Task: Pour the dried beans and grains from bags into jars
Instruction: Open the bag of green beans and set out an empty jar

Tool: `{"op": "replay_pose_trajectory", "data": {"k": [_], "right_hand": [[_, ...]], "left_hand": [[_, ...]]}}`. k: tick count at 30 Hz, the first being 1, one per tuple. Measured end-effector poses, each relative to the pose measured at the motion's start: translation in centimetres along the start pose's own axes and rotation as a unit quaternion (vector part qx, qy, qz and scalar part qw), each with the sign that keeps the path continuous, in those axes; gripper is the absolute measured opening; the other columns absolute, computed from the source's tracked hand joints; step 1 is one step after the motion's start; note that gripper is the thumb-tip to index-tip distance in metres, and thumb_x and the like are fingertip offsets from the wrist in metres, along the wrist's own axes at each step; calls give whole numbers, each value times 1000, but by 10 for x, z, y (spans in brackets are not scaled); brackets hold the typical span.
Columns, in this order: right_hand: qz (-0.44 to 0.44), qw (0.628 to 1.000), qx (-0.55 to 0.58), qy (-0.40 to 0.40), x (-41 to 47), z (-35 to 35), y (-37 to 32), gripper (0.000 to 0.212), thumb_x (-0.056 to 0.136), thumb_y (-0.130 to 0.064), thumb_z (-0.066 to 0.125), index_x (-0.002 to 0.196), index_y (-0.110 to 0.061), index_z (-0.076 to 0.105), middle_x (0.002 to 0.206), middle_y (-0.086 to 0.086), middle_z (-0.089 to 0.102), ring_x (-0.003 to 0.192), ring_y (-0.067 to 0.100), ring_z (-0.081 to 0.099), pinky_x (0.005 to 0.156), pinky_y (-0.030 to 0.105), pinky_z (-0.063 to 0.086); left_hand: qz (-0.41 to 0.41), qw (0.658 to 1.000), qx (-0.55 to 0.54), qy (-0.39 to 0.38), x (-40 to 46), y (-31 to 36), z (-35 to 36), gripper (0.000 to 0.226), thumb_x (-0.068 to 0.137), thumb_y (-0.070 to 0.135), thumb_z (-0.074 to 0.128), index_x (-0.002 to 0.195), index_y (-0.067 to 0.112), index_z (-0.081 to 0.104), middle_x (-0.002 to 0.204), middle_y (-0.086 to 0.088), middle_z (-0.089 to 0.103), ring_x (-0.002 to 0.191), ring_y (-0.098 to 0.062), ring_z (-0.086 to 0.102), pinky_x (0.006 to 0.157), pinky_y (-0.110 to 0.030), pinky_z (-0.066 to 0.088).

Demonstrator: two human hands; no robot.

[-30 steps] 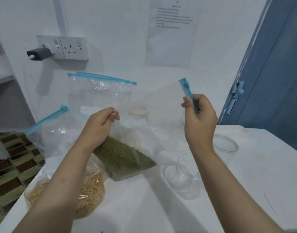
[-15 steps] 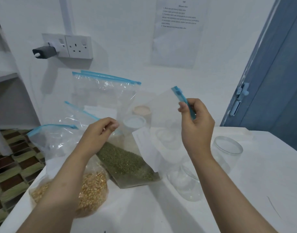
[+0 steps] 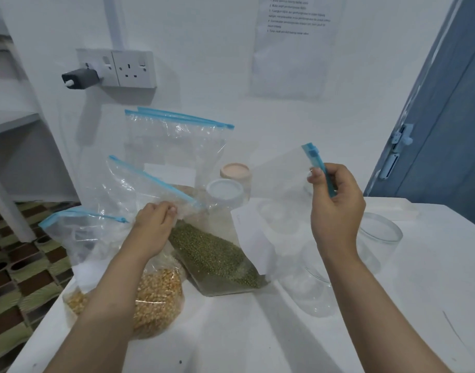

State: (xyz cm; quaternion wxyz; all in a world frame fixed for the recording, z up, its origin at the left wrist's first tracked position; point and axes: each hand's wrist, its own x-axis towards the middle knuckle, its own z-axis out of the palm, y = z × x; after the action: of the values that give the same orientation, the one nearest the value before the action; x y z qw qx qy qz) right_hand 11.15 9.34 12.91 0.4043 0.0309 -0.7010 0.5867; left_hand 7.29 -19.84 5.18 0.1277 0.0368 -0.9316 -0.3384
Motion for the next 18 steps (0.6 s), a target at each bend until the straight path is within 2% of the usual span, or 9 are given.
{"op": "replay_pose_trajectory", "data": {"k": [4, 9, 11, 14, 16, 18], "right_hand": [[-5, 1000, -4, 3, -1, 0, 0, 10, 100, -23, 58, 91, -20, 62, 81, -13, 63, 74, -4, 53, 66, 10, 39], [-11, 1000, -12, -1, -2, 0, 0, 10, 100, -24, 58, 91, -22, 61, 81, -13, 65, 74, -2, 53, 65, 11, 39], [-11, 1000, -13, -2, -1, -2, 1, 10, 100, -24, 58, 90, -22, 61, 81, -12, 65, 74, -2, 53, 65, 11, 39], [-13, 1000, -18, -4, -1, -4, 4, 12, 100, -23, 58, 91, -18, 62, 82, -9, 65, 72, -2, 51, 65, 11, 38], [-14, 1000, -21, -5, -1, -5, 5, 13, 100, -23, 57, 91, -17, 62, 81, -6, 65, 71, -2, 50, 64, 11, 37], [-15, 1000, -22, -5, -2, -6, 5, 13, 100, -23, 57, 90, -17, 62, 81, -7, 64, 71, -2, 50, 64, 11, 37]], "left_hand": [[-8, 999, 49, -16, 5, 10, -2, 15, 103, 23, 43, 102, 17, 56, 93, -7, 58, 88, -25, 54, 70, -34, 36], [-51, 996, -50, 49, 8, 19, 3, 8, 99, 18, 54, 102, 17, 61, 89, 0, 59, 81, -17, 53, 65, -28, 36], [-69, 992, -93, 44, 12, 17, 0, 12, 97, 16, 57, 108, 19, 61, 88, 2, 60, 80, -17, 56, 63, -27, 39], [-73, 989, -128, 0, 15, 18, -8, 32, 92, 3, 58, 118, 22, 59, 93, 2, 63, 84, -20, 61, 64, -26, 44], [-64, 989, -131, -6, 17, 20, -9, 38, 89, -3, 57, 116, 23, 59, 98, 1, 66, 86, -20, 63, 63, -22, 45], [-71, 992, -106, 19, 18, 20, -8, 34, 89, -1, 58, 112, 23, 60, 98, -1, 67, 84, -17, 62, 60, -21, 41]]}}
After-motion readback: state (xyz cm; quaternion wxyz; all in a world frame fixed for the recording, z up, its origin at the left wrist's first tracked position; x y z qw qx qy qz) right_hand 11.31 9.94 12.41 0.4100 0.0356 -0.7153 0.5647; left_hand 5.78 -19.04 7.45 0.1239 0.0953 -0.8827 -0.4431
